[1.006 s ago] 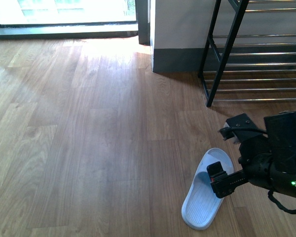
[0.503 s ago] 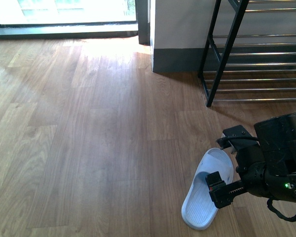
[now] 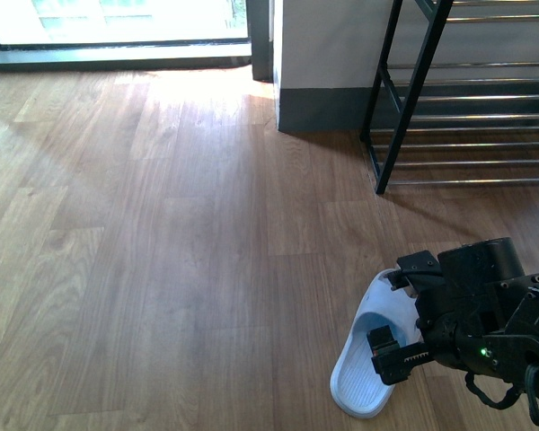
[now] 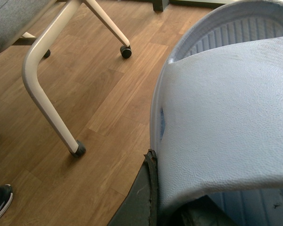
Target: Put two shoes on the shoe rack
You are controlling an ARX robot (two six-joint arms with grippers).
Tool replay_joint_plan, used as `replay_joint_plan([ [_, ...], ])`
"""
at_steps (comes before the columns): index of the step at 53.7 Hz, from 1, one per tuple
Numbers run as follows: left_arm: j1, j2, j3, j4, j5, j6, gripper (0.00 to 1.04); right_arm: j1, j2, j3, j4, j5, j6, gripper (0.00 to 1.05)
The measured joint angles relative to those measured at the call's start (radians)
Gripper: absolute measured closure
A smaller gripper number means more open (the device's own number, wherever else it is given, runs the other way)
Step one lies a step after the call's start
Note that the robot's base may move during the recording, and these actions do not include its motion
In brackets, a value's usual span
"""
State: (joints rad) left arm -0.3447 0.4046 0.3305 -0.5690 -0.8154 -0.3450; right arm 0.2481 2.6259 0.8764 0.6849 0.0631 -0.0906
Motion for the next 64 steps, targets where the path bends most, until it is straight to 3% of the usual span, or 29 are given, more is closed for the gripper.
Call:
replay_joint_plan([
  [23, 0.0, 0.0, 0.0, 0.0, 0.0, 0.0, 1.03, -0.059, 0.151, 0.146, -0.019, 0.047, 0.081, 0.09],
  [31, 0.0, 0.0, 0.0, 0.0, 0.0, 0.0, 1.03, -0.06, 0.186, 0.224, -0.085, 0.049, 0.109, 0.09],
  [56, 0.0, 0.0, 0.0, 0.0, 0.0, 0.0, 1.03, -0.054, 0.251, 0.322, -0.1, 0.1, 0.133, 0.09],
  [64, 0.0, 0.0, 0.0, 0.0, 0.0, 0.0, 1.03, -0.054, 0.269, 0.333, -0.109, 0.13, 0.133, 0.24],
])
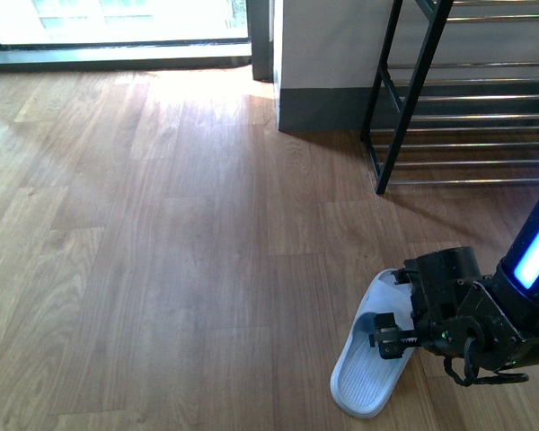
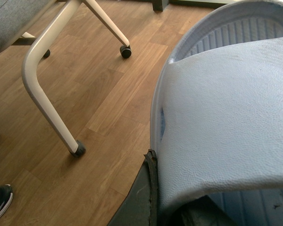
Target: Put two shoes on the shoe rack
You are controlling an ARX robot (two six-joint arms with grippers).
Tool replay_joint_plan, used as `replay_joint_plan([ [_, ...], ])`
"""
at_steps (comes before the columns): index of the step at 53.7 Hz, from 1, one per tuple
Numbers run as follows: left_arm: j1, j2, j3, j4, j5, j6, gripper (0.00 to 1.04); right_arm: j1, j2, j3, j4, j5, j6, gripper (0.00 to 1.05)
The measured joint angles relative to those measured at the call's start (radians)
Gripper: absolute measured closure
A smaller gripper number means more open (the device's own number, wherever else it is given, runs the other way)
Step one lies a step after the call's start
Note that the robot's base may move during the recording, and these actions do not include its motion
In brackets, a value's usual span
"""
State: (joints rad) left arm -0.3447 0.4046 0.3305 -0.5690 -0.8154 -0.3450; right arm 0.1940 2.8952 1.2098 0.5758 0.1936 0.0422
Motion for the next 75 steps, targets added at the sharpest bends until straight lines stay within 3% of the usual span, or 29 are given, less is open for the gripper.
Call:
replay_joint_plan([
  [23, 0.0, 0.0, 0.0, 0.0, 0.0, 0.0, 1.03, -0.026, 0.005, 0.023, 0.007, -0.013, -0.012, 0.94],
  [28, 0.0, 0.0, 0.0, 0.0, 0.0, 0.0, 1.03, -0.027, 0.003, 0.016, 0.02, -0.002, -0.016, 1.04],
  [44, 0.0, 0.0, 0.0, 0.0, 0.0, 0.0, 1.03, -0.021, -0.137, -0.135, 0.137, -0.022, -0.072, 1.03],
  [62, 0.0, 0.0, 0.0, 0.0, 0.0, 0.0, 1.03, 0.037, -0.71, -0.561, 0.378, -0.059, -0.199, 1.03],
  [75, 0.0, 0.0, 0.0, 0.0, 0.0, 0.0, 1.03, 0.051, -1.115, -0.845, 0.307, -0.132, -0.249, 1.03],
])
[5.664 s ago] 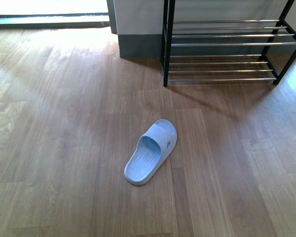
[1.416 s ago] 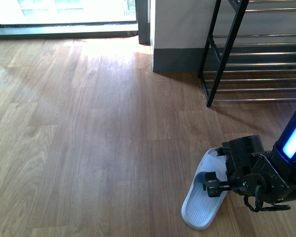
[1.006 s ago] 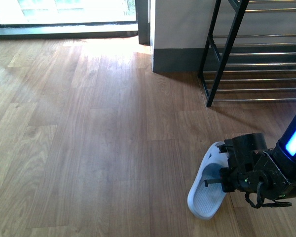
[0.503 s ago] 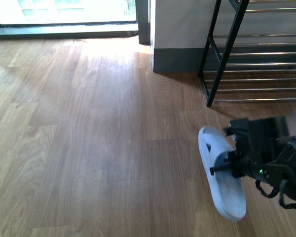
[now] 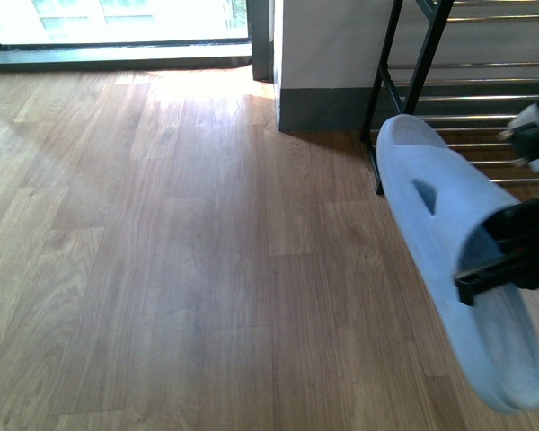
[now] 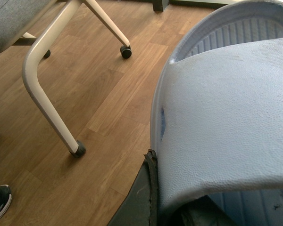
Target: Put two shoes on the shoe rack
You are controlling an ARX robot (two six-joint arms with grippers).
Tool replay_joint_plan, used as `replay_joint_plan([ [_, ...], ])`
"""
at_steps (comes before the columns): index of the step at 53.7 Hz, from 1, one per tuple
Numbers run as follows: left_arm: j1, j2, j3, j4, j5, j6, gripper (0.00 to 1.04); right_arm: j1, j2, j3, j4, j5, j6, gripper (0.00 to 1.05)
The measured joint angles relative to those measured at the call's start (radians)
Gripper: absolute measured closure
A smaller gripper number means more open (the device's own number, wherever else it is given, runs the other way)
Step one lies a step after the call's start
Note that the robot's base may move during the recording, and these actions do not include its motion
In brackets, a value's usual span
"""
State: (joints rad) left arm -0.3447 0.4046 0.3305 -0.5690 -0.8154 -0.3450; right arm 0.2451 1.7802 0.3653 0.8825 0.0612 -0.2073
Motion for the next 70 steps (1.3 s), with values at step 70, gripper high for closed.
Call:
replay_joint_plan([
  [70, 0.0, 0.0, 0.0, 0.0, -0.001, 0.0, 1.03, -0.018, -0.805, -0.24, -0.338, -0.103, -0.051, 1.03],
])
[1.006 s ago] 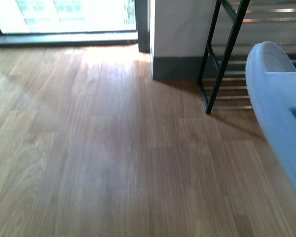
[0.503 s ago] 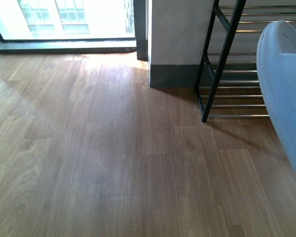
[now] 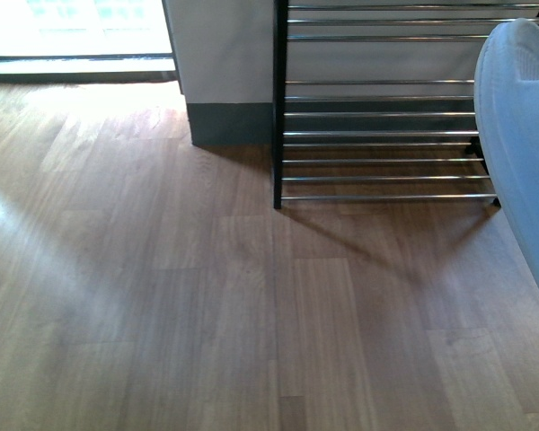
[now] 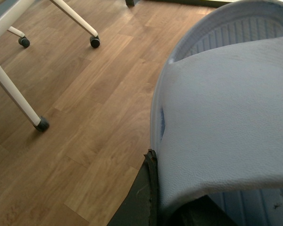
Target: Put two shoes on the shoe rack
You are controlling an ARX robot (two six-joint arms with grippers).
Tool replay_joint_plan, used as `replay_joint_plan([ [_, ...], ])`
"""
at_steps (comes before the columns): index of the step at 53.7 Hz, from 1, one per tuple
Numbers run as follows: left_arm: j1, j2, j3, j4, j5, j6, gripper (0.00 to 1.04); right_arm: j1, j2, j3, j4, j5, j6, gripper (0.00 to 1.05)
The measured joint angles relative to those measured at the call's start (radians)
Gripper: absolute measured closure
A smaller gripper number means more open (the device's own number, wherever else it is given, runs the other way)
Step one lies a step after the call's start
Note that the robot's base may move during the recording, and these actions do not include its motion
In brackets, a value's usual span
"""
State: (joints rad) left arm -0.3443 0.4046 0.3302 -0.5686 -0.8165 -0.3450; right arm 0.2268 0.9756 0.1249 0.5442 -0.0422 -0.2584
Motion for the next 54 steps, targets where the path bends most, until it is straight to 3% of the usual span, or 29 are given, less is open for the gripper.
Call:
replay_joint_plan([
  [54, 0.0, 0.0, -0.002, 0.0, 0.002, 0.0, 1.03, -0.004, 0.001, -0.002, 0.0, 0.0, 0.0, 1.03],
])
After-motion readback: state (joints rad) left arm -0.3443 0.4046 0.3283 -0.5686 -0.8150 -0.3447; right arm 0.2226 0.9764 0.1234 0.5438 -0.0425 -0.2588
